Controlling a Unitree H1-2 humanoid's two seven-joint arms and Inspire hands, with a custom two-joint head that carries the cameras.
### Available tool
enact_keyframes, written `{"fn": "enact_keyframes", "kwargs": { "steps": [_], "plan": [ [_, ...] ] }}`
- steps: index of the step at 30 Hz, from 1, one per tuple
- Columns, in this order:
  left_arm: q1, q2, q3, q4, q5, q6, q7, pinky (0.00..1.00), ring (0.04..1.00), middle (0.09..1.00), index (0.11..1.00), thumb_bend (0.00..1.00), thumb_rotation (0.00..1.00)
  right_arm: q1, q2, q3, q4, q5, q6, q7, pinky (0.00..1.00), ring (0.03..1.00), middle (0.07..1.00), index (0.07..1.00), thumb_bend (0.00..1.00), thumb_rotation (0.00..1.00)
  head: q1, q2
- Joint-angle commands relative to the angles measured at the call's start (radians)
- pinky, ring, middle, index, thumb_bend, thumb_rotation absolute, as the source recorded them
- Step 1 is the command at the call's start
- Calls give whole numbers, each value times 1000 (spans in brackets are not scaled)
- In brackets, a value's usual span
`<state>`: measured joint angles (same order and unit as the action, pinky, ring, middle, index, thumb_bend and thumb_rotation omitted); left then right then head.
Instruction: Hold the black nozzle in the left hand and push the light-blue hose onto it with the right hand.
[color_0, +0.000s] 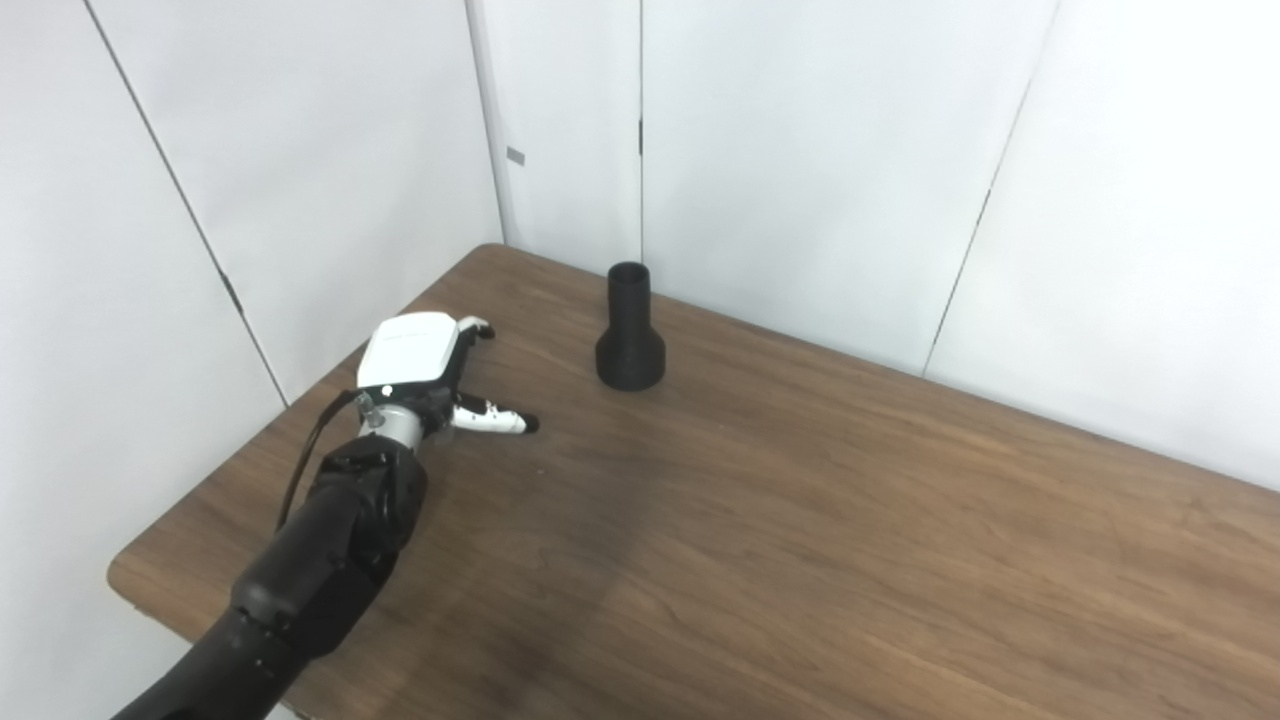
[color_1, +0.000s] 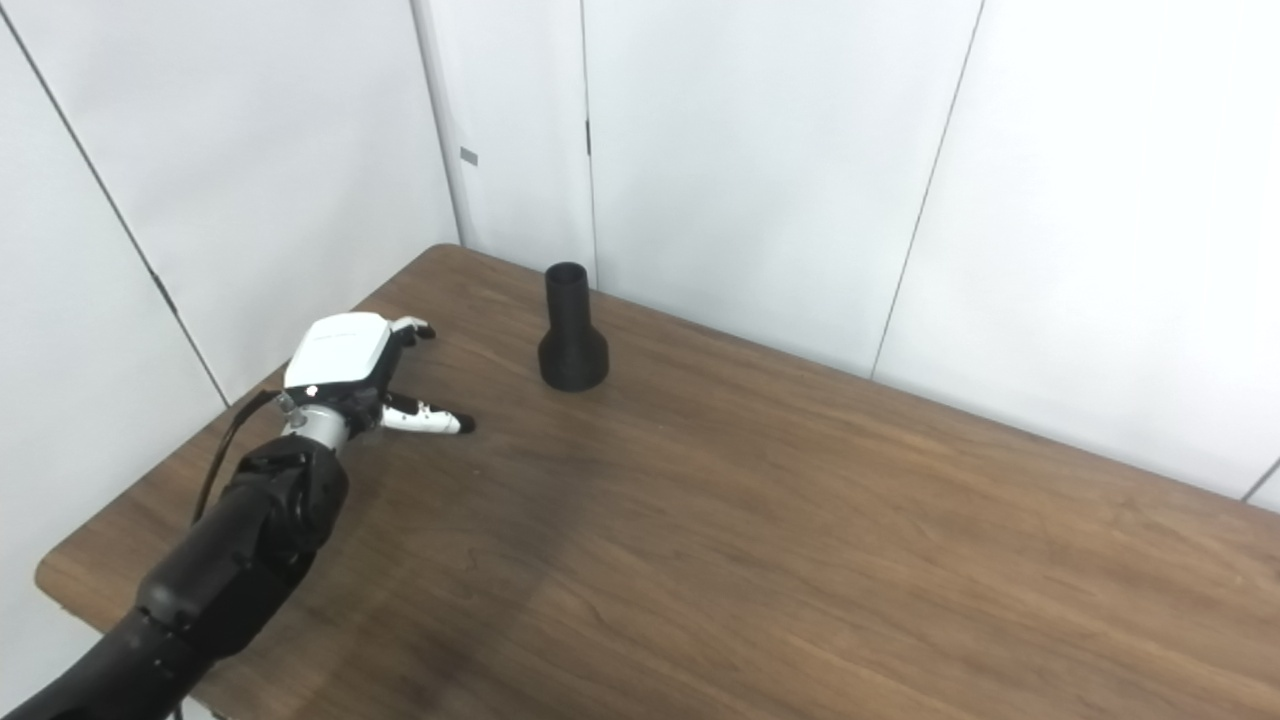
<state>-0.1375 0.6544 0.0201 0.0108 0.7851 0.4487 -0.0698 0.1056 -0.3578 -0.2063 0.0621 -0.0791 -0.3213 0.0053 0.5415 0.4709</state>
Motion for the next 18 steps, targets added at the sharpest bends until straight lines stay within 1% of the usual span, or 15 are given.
{"fn": "enact_keyframes", "kwargs": {
  "steps": [1, 3, 5, 7, 10, 14, 15, 17, 18],
  "plan": [
    [-47, 19, 5, 7, 2, -4, 16, 661, 755, 781, 774, 1000, 501, 16, 13, 16, 0, 3, 8, 8, 448, 550, 605, 492, 481, 158, 0, 1],
    [-52, 13, 6, 33, -16, -31, 34, 633, 735, 768, 762, 1000, 484, 16, 13, 17, 2, -1, 3, 5, 447, 550, 604, 492, 481, 158, -5, 3],
    [-59, 9, 8, 71, -38, -59, 51, 626, 727, 764, 761, 1000, 497, 19, 13, 17, 0, 4, 6, 8, 448, 551, 602, 492, 481, 159, -8, 5],
    [-66, 9, 4, 91, -48, -70, 52, 614, 715, 758, 762, 1000, 505, 22, 13, 19, -8, 11, 11, 12, 448, 551, 600, 492, 481, 159, -11, 7],
    [-76, 10, -2, 89, -56, -50, 31, 634, 728, 765, 763, 1000, 468, 23, 10, 21, -11, 13, 12, 14, 445, 551, 597, 492, 481, 158, -11, 7],
    [-93, 12, -5, 107, -78, -22, -7, 608, 709, 754, 769, 1000, 479, 24, 9, 24, -16, 14, 21, 15, 428, 545, 592, 491, 483, 161, -15, 8],
    [-97, 6, 2, 118, -92, -21, -7, 572, 680, 732, 769, 1000, 479, 25, 8, 25, -19, 14, 23, 16, 427, 546, 592, 491, 483, 161, -15, 8],
    [-106, -3, 11, 140, -118, -21, -6, 441, 567, 640, 772, 1000, 491, 25, 6, 27, -20, 20, 24, 19, 427, 551, 595, 491, 483, 162, -15, 8],
    [-109, -5, 15, 153, -129, -25, -4, 417, 545, 622, 772, 1000, 495, 27, 4, 29, -22, 16, 25, 19, 427, 553, 596, 491, 483, 162, -18, 10]
  ]
}}
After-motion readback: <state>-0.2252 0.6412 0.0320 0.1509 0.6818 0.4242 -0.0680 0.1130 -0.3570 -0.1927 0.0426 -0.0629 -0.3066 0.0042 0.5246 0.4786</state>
